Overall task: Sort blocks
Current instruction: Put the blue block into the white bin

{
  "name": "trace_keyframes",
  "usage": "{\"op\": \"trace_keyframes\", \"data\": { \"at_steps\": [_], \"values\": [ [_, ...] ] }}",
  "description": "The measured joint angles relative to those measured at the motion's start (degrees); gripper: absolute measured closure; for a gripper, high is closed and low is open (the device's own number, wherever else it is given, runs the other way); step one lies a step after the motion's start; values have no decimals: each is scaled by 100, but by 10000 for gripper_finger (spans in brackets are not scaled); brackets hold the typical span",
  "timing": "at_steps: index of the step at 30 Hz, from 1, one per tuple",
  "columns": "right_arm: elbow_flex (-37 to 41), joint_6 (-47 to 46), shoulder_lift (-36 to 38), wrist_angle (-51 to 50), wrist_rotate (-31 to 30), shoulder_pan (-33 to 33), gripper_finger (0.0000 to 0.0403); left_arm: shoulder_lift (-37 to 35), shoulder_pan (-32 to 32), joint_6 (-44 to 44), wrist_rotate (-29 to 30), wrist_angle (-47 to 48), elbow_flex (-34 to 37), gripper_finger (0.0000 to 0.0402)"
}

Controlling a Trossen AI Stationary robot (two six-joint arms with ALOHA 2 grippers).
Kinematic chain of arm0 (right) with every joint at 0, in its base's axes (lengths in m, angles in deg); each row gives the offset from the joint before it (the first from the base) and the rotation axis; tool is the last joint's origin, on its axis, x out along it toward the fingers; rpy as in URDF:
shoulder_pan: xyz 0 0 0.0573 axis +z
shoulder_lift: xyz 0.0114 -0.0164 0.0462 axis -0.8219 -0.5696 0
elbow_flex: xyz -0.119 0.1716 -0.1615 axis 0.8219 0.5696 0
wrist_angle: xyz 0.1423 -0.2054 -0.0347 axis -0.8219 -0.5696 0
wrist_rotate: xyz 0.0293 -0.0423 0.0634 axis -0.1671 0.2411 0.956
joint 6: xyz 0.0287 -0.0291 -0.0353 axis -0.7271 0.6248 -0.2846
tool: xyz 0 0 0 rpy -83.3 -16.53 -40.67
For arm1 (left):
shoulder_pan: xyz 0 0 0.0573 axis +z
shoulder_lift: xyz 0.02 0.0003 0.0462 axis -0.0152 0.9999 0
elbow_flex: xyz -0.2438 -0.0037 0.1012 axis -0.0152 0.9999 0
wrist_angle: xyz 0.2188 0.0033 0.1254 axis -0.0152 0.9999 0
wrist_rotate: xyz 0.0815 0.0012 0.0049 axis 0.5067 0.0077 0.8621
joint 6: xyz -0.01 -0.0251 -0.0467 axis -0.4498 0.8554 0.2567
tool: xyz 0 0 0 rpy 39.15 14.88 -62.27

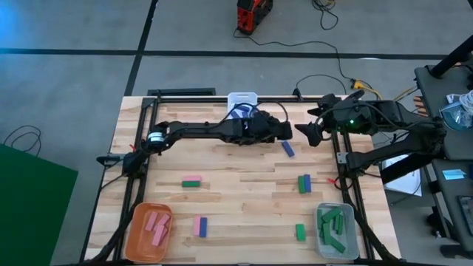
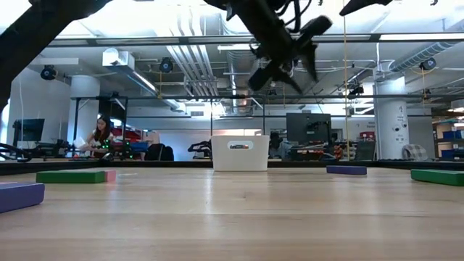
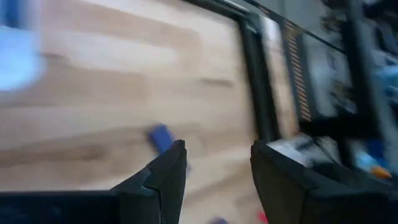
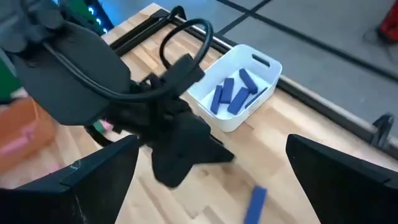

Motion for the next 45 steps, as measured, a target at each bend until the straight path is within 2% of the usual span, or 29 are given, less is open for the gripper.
{"op": "trace_keyframes", "data": {
  "at_steps": [3,8,14,18,24,27,30,35,37,41,43,45],
  "values": [
    [-199,329,18,7,112,2,3,60,-20,60,268,229,-1,245],
    [-661,1019,285,204,111,2,3,78,-20,112,159,200,208,245],
    [-848,1131,579,448,102,0,3,267,-51,841,150,-29,247,245],
    [-851,1128,621,451,103,0,3,763,-171,1265,341,-233,-246,245],
    [-825,1083,525,363,104,0,3,1822,-180,1511,345,47,-1721,245],
    [-821,1082,511,339,104,0,3,1870,-169,1851,194,-875,-1194,245],
    [-812,1077,507,323,122,0,3,1857,-200,2292,110,-813,-940,245],
    [-805,1081,507,234,125,0,3,1857,-234,2343,74,-399,-997,245],
    [-805,1084,500,234,124,0,3,1931,-232,1922,177,-510,-1153,245],
    [-805,1174,469,221,124,0,3,2151,-214,-251,90,-1009,-1589,251],
    [-805,1174,466,207,124,0,3,2267,-187,-952,-99,-1248,-1699,275],
    [-803,1180,466,205,124,0,3,2284,-147,-1124,-337,-1459,-1587,325]
  ]
}}
